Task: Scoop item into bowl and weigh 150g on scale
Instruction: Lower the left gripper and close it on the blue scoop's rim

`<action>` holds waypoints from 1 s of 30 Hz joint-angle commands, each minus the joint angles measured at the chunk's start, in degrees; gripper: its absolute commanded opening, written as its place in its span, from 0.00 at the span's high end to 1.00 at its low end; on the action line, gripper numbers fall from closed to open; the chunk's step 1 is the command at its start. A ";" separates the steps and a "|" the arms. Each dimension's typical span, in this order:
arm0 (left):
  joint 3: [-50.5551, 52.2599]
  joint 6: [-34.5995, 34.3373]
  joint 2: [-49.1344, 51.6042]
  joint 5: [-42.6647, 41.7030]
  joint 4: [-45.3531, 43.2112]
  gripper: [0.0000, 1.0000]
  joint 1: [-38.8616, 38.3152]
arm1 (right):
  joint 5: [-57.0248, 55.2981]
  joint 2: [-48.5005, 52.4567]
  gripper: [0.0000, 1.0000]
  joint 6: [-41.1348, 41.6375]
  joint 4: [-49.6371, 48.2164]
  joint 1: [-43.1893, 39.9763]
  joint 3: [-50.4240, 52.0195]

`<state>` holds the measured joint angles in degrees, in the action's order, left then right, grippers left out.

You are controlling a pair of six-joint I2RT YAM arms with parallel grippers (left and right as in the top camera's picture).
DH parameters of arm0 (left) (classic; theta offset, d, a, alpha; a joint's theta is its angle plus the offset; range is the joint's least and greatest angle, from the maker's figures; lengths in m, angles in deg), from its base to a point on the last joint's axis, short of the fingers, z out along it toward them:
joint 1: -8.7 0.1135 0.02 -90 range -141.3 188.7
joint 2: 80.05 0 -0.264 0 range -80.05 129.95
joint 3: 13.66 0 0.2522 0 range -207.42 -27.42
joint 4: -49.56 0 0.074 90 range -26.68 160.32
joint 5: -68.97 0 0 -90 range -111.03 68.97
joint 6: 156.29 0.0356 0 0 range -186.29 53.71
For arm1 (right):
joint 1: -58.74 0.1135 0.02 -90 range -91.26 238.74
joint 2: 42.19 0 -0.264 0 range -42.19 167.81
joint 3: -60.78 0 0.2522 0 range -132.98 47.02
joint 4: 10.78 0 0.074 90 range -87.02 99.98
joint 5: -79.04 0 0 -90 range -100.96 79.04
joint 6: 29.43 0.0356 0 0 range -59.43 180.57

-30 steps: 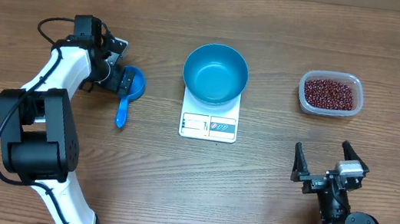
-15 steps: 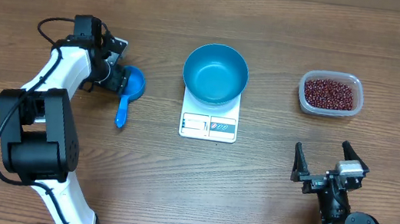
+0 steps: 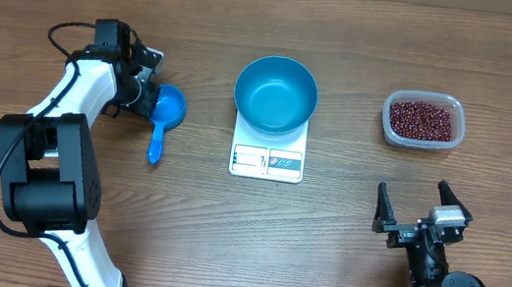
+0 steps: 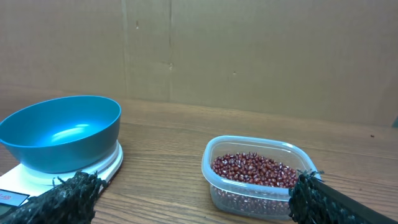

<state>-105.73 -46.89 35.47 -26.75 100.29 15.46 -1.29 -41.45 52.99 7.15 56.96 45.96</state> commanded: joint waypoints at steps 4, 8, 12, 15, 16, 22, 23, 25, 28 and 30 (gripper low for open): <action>0.39 -0.33 0.68 0.13 -0.17 0.72 -0.04 | 0.28 -0.57 0.00 -0.85 -0.20 -0.22 0.59; 0.39 -0.33 0.68 0.13 -0.46 0.84 -0.04 | 0.28 -0.57 0.00 -0.87 -0.20 -0.22 0.59; 0.39 -0.35 0.68 0.11 -0.85 0.94 -0.04 | 0.28 -0.57 0.00 -0.87 -0.20 -0.22 0.59; 0.39 -0.35 0.68 0.13 -0.87 0.96 -0.04 | 0.28 -0.57 0.00 -0.85 -0.20 -0.22 0.59; 0.39 -0.35 0.68 0.11 -0.85 0.96 -0.04 | 0.28 -0.57 0.00 -0.87 -0.20 -0.22 0.59; 0.39 -0.35 0.68 0.09 -0.90 0.96 -0.07 | 0.28 -0.57 0.00 -0.85 -0.20 -0.22 0.59; 0.37 -0.35 0.66 0.09 -0.90 0.96 -0.07 | 0.28 -0.57 0.00 -0.85 -0.20 -0.22 0.59; 0.26 -0.37 0.66 0.07 -0.87 0.96 -0.07 | 0.28 -0.57 0.00 -0.87 -0.20 -0.22 0.59; -0.55 -2.27 0.59 -0.07 -0.68 0.96 -0.07 | 0.28 -0.57 0.00 -0.85 -0.20 -0.22 0.59; -1.75 -4.04 0.59 -0.07 0.20 0.96 -0.07 | 0.28 -0.57 0.00 -0.87 -0.20 -0.22 0.59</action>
<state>-105.90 -47.92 35.47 -26.79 99.92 15.46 -1.31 -41.45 52.99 7.15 56.94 45.96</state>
